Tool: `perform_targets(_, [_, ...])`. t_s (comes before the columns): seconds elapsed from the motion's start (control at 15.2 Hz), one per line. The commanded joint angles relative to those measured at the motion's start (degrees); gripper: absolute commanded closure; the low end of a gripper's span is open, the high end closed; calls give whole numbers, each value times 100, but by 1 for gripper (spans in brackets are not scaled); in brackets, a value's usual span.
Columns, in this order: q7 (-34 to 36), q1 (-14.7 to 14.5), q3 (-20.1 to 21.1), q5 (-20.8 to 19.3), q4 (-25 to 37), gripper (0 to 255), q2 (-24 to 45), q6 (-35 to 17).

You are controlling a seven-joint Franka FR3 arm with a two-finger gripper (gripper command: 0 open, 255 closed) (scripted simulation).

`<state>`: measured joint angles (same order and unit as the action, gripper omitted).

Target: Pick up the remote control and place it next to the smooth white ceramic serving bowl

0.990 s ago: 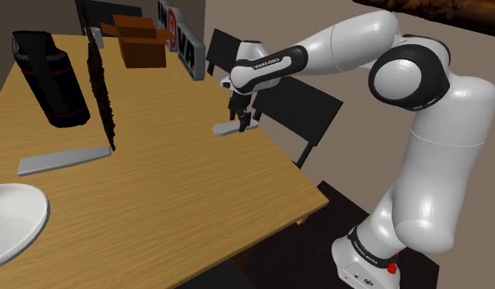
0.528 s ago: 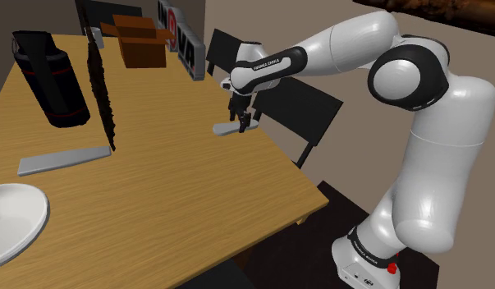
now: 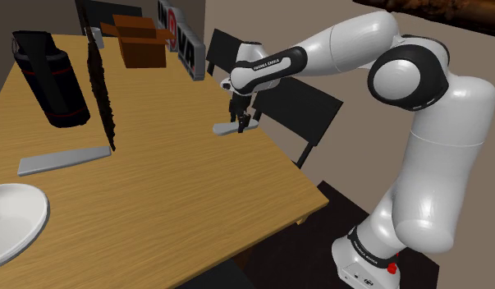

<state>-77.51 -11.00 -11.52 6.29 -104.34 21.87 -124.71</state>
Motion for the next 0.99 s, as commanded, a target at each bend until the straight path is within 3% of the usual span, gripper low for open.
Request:
perform_targets(0.0, [0, 0, 0, 0, 1, 255, -1, -1])
perform_targets(0.92, [90, -28, -50, -125, 443, 255, -420, 850])
